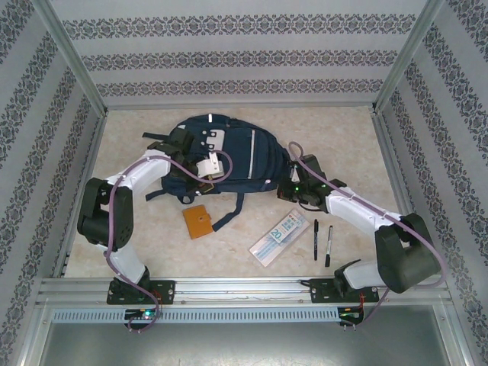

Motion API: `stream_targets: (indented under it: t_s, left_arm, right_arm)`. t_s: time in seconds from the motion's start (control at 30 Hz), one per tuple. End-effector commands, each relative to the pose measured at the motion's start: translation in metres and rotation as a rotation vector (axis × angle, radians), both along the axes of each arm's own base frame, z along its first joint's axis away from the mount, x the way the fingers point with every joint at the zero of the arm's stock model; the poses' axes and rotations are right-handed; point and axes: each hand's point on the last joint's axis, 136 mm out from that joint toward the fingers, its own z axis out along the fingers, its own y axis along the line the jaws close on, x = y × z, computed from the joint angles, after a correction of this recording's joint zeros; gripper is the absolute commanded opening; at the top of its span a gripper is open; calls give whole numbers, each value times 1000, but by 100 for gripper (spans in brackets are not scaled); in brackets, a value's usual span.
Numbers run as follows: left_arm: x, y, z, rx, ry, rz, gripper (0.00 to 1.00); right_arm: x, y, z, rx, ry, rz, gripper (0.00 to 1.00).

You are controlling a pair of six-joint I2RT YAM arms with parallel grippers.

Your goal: Pack books, pencil case, and school supplies into a backpack

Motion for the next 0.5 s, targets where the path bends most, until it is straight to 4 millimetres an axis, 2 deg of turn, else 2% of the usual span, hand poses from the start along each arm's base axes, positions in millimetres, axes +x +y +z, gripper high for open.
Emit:
stream_targets:
  t_s: [0.0,0.1,0.27,0.33,0.37,0.43,0.47]
  left_arm:
    - [33,8,18,-52,-215,-81,0]
    - [49,10,19,-73,-254,-76,0]
    - [69,10,11,-61,-270,-33,21]
    - [61,6,13,-79,-255,-60,40]
    - [55,2,15,-89,-242,-73,49]
    - [39,-6,19,-101,-225,-109,57]
    - [28,-13,19,-103,-222,-143,59]
  right_arm:
    - [-12,0,-7,5,26,52,0]
    - [-17,12,-9,50,45,108,0]
    - [-27,40,-6,128,57,194,0]
    - [-27,46,-3,121,50,212,0]
    - [-27,48,-1,121,40,217,3]
    - [-26,49,3,112,16,222,16]
    - [-25,50,5,104,0,227,17]
